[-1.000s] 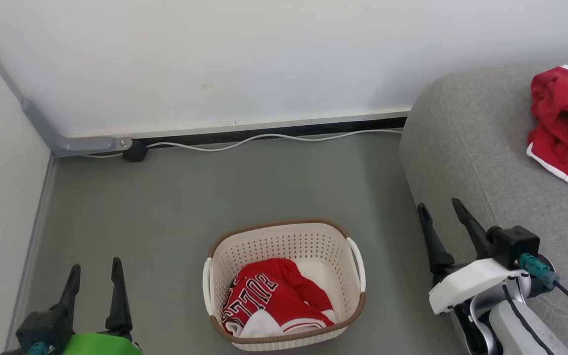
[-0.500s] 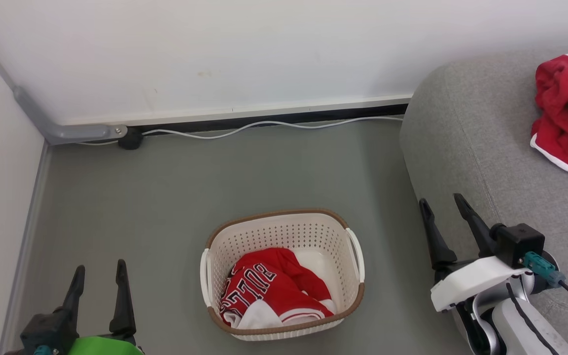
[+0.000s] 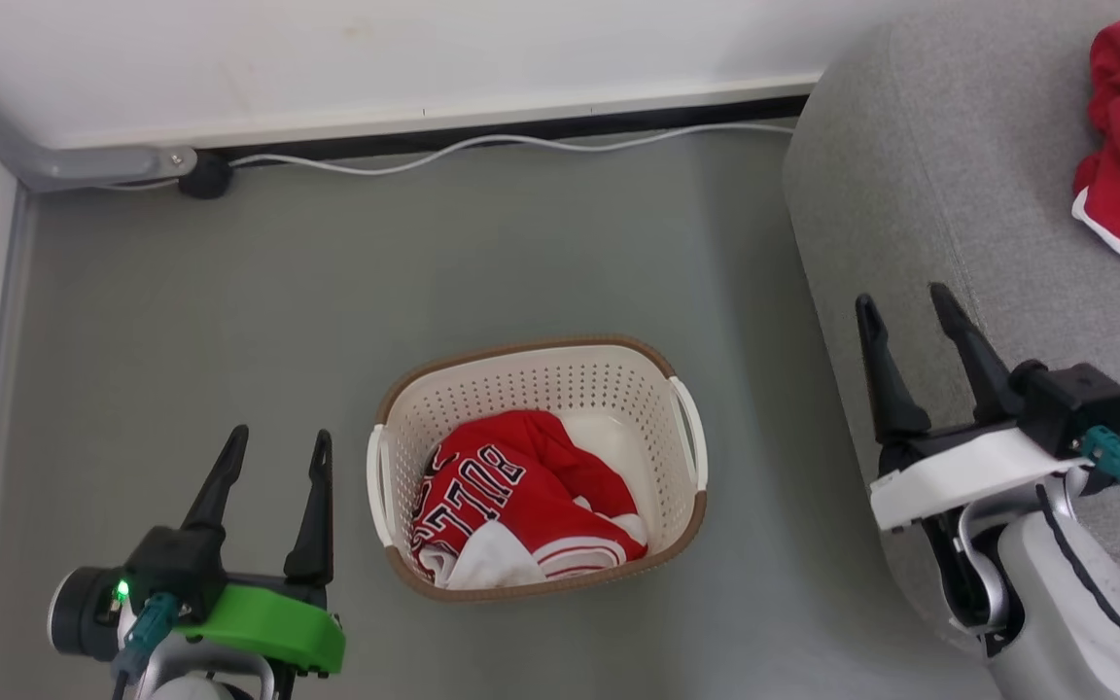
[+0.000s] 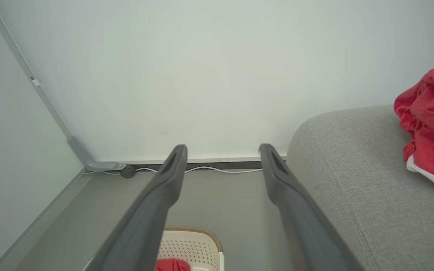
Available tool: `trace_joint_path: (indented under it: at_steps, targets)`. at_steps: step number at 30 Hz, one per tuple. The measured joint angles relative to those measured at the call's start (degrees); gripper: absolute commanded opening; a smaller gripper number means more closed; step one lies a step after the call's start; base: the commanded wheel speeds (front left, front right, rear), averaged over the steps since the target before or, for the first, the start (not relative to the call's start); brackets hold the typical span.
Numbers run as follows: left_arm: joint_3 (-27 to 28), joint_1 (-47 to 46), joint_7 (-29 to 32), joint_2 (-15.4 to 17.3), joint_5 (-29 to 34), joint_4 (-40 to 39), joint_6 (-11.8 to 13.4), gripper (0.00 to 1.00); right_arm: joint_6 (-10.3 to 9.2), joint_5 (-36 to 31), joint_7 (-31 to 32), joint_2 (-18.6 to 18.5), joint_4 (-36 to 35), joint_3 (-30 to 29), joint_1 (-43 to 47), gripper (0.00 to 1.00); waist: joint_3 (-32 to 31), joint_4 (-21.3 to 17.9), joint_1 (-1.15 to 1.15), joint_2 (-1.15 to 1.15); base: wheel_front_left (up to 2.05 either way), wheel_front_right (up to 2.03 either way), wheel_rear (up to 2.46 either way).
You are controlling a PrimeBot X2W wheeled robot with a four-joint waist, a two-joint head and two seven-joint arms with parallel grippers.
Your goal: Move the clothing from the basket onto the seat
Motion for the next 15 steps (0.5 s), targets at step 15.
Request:
trace_joint_path:
  at_steps: [15]
  targets:
    - [-4.65,-13.1,4.12,-1.21,3.43,7.79,-2.32,1.0,0.0,0.02,0.0,-1.01,-4.37,-3.45,-11.38,1.0,11.58,-3.84,0.0,0.0,0.0,0.0,0.0]
